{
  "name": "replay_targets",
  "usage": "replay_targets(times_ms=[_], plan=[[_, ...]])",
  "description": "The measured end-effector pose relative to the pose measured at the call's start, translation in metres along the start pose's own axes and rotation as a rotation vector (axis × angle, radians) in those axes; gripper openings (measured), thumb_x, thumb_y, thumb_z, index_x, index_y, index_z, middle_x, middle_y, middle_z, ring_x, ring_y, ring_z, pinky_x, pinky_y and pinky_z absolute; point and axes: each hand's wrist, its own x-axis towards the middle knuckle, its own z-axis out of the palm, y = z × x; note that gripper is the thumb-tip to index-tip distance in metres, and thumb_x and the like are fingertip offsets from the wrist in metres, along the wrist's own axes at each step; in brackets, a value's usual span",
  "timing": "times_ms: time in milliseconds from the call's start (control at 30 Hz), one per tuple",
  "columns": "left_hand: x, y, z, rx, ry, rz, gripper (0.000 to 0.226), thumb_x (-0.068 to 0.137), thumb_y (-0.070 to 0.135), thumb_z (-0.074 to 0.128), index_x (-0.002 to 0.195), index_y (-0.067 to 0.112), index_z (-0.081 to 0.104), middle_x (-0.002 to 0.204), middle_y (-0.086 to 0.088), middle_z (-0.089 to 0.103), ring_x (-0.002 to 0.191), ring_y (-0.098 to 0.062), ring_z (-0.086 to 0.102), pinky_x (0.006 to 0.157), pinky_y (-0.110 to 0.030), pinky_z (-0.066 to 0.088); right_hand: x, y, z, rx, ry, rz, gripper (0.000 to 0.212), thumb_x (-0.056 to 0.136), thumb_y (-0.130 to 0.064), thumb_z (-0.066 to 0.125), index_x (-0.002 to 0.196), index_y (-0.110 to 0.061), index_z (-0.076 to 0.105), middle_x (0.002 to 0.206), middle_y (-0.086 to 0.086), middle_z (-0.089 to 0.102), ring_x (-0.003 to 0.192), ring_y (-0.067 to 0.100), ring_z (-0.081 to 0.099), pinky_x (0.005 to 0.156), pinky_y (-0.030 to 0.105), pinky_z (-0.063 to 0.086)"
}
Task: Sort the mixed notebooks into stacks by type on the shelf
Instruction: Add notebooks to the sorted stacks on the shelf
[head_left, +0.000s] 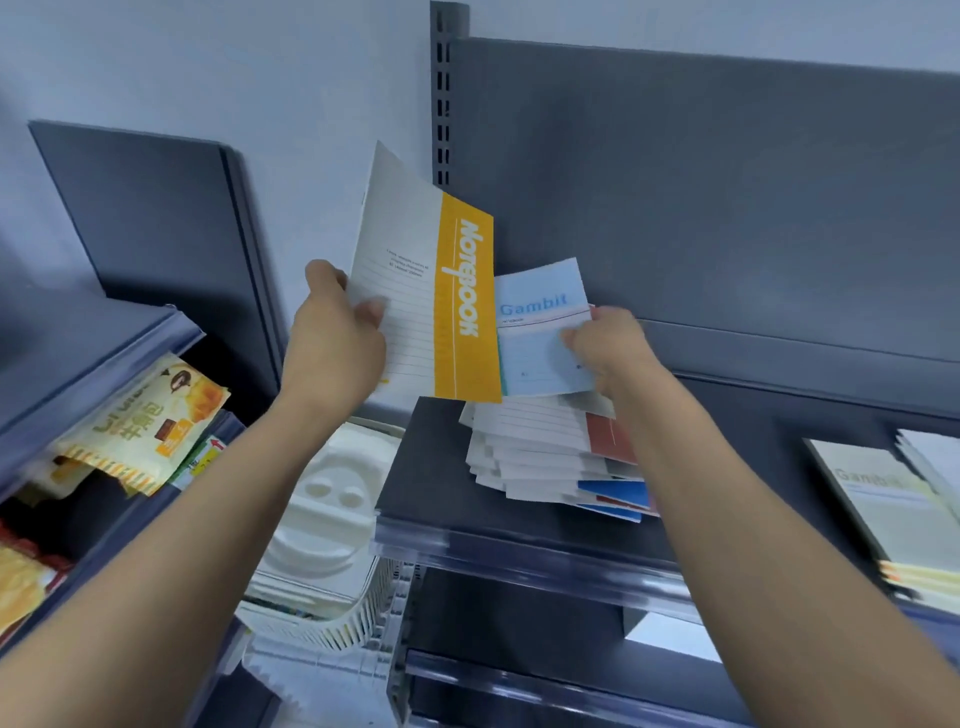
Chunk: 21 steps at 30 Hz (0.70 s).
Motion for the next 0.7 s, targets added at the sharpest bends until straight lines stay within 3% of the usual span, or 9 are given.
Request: replay_targets(times_ms=[67, 200, 333, 400, 533, 700], plan=[[0.001, 0.006, 0.01, -0.063, -0.034, 0.021, 0.017, 0.098, 0.017, 0.045, 0.101, 0.011, 0.03, 0.083, 0.003, 0.048, 0.068, -0.016, 0.047, 0.057, -0.029, 0.036, -0.006, 0.004, -0.017, 0.024, 0.121, -0.063, 0.011, 0.089, -0.003, 0.043, 0.095, -0.008, 0.051, 0.094, 0.006, 0.057, 0.077, 0.019, 0.05, 0.061, 0.027, 0.039], [-0.008, 0.029, 0.047, -0.177, -0.155, 0.098, 0.015, 0.098, 0.015, 0.043, 0.1, 0.012, 0.029, 0.078, 0.013, 0.044, 0.066, -0.001, 0.045, 0.053, -0.021, 0.035, -0.02, 0.029, -0.064, 0.028, 0.362, -0.152, 0.012, 0.088, 0.0, 0.04, 0.09, -0.01, 0.045, 0.089, 0.004, 0.055, 0.081, 0.021, 0.05, 0.07, 0.03, 0.041], [-0.032, 0.058, 0.093, -0.259, -0.295, 0.166, 0.012, 0.1, 0.014, 0.041, 0.101, 0.012, 0.029, 0.084, 0.012, 0.047, 0.07, -0.003, 0.048, 0.053, -0.016, 0.035, -0.042, 0.068, -0.12, -0.037, 0.509, -0.15, 0.01, 0.089, -0.001, 0.043, 0.093, -0.009, 0.046, 0.088, 0.004, 0.054, 0.079, 0.019, 0.047, 0.069, 0.028, 0.037], [-0.044, 0.073, 0.114, -0.281, -0.344, 0.183, 0.011, 0.1, 0.015, 0.04, 0.102, 0.013, 0.029, 0.096, 0.007, 0.05, 0.078, -0.007, 0.051, 0.051, -0.014, 0.038, -0.051, 0.088, -0.148, -0.059, 0.571, -0.128, 0.01, 0.089, -0.001, 0.045, 0.097, -0.004, 0.049, 0.088, 0.006, 0.056, 0.08, 0.021, 0.048, 0.069, 0.029, 0.038], [-0.066, 0.1, 0.151, -0.268, -0.395, 0.198, 0.01, 0.101, 0.019, 0.038, 0.103, 0.015, 0.029, 0.109, 0.005, 0.049, 0.091, -0.009, 0.051, 0.052, -0.012, 0.041, -0.06, 0.117, -0.2, -0.04, 0.642, -0.107, 0.016, 0.089, -0.001, 0.045, 0.104, -0.004, 0.051, 0.093, 0.003, 0.056, 0.084, 0.019, 0.049, 0.071, 0.025, 0.037], [-0.088, 0.135, 0.194, -0.268, -0.383, 0.218, 0.01, 0.101, 0.019, 0.037, 0.102, 0.015, 0.028, 0.107, 0.005, 0.048, 0.091, -0.01, 0.051, 0.047, -0.008, 0.042, -0.046, 0.143, -0.254, -0.028, 0.619, -0.111, 0.014, 0.092, -0.001, 0.043, 0.1, -0.011, 0.049, 0.094, 0.001, 0.054, 0.08, 0.015, 0.048, 0.051, 0.011, 0.036]])
